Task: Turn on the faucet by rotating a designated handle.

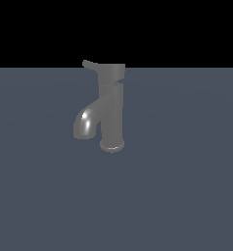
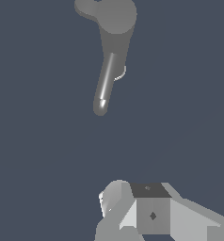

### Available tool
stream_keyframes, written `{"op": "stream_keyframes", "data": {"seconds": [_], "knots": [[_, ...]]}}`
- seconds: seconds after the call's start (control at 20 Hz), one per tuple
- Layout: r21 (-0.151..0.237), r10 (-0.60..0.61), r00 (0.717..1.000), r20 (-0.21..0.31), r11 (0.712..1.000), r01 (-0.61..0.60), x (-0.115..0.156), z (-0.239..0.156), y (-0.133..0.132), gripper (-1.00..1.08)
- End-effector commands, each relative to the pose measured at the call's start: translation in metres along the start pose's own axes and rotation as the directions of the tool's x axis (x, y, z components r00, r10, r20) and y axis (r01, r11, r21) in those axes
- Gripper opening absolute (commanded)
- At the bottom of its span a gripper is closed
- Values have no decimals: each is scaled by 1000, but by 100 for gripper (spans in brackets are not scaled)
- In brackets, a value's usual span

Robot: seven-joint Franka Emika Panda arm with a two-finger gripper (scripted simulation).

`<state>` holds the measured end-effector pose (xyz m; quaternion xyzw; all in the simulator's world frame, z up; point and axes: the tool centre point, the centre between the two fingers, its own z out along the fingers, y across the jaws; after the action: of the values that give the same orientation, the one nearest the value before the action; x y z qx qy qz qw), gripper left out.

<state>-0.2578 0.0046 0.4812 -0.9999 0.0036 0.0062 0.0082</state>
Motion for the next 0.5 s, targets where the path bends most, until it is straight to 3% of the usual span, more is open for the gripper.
{"op": "stream_keyframes", "data": {"seconds": [0.0, 0.45], "knots": [[0, 0, 1000, 0, 1000, 0, 0, 0, 0, -100], [0, 44, 999, 0, 999, -44, 4, 5, -8, -100]]}}
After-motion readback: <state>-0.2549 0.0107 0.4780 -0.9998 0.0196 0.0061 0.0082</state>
